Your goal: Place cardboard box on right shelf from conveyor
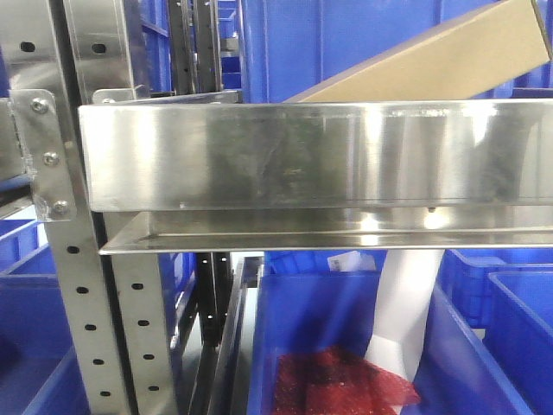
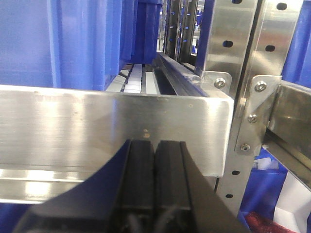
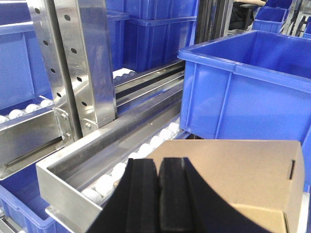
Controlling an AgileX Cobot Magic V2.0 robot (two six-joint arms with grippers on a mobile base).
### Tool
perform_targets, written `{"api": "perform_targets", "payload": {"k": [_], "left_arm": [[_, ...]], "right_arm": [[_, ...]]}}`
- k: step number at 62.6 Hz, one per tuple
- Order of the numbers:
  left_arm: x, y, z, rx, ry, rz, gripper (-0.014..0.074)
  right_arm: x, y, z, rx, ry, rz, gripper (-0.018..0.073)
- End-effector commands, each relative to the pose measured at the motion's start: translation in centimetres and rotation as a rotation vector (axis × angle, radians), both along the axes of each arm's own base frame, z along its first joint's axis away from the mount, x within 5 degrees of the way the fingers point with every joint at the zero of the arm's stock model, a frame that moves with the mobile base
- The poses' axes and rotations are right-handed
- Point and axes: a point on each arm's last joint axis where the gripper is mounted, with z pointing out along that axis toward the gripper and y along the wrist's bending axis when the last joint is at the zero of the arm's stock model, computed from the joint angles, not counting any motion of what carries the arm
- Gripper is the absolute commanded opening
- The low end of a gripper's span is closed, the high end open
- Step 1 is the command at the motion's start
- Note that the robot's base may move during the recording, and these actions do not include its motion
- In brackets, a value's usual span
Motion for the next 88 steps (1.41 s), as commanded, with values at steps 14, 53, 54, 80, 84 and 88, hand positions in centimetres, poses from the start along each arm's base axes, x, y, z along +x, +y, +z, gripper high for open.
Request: {"api": "perform_targets", "payload": {"k": [14,53,54,80,84,88], "left_arm": [[-0.2,0.1,1.0,-0.021,-0.104,0.009,-0.0119],[-0.2,0.1,1.0,-0.021,-0.104,0.009,-0.0119],[-0.2,0.1,1.0,-0.021,-0.104,0.009,-0.0119],[-0.2,0.1,1.0,-0.021,-0.104,0.009,-0.0119],[-0.2,0.1,1.0,-0.021,-0.104,0.009,-0.0119],[-0.2,0.1,1.0,-0.021,-0.104,0.009,-0.0119]], "right_arm": [[-2.3,-4.0,-3.4,0.037,-0.067,-0.141,0.0036],[-7.7,-8.8,-17.7,0.096,-0.225,-0.589,0.0036],[-7.6,-8.9,-17.9,0.099,-0.228,-0.595,0.0036],[-7.4,-9.0,-19.2,0.103,-0.207,-0.625,0.0036],[-7.4,-9.0,-19.2,0.103,-0.207,-0.625,0.0036],[-7.4,-9.0,-19.2,0.103,-0.207,-0.625,0.0036]]}}
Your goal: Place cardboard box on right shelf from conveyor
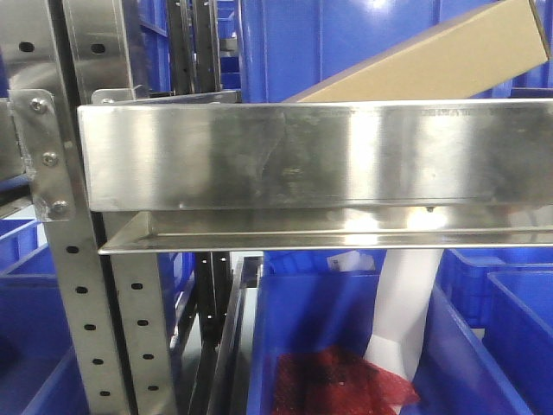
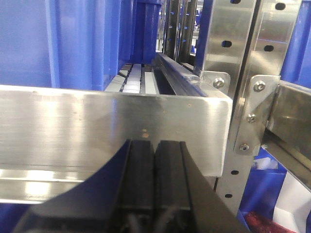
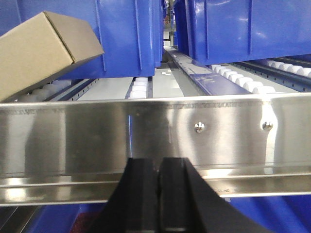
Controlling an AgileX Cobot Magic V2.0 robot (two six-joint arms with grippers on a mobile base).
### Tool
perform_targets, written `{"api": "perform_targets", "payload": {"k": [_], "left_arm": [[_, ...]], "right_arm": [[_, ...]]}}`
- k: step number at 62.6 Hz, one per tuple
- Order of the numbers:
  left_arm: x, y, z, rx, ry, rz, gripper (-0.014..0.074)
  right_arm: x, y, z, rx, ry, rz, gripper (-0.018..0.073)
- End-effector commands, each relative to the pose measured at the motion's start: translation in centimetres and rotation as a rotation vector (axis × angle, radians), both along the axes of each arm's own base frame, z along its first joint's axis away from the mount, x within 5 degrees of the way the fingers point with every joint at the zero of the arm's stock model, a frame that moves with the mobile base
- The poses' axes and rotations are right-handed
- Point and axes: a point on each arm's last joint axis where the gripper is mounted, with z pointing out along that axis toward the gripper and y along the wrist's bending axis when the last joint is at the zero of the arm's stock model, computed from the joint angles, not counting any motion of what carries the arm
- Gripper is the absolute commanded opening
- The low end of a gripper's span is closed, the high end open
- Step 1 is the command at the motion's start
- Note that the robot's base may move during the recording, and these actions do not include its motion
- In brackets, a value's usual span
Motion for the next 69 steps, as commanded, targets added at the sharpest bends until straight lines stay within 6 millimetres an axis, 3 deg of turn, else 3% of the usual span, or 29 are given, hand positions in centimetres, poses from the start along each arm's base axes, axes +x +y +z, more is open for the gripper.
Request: {"api": "perform_targets", "payload": {"k": [1,69], "left_arm": [[-0.16,0.09,1.00,-0.021,-0.104,0.009,-0.0119],[-0.16,0.09,1.00,-0.021,-0.104,0.009,-0.0119]], "right_arm": [[-0.14,-0.13,0.87,-0.014,-0.091,-0.018,0.0036],[-0.14,-0.13,0.87,-0.014,-0.091,-0.018,0.0036]]}}
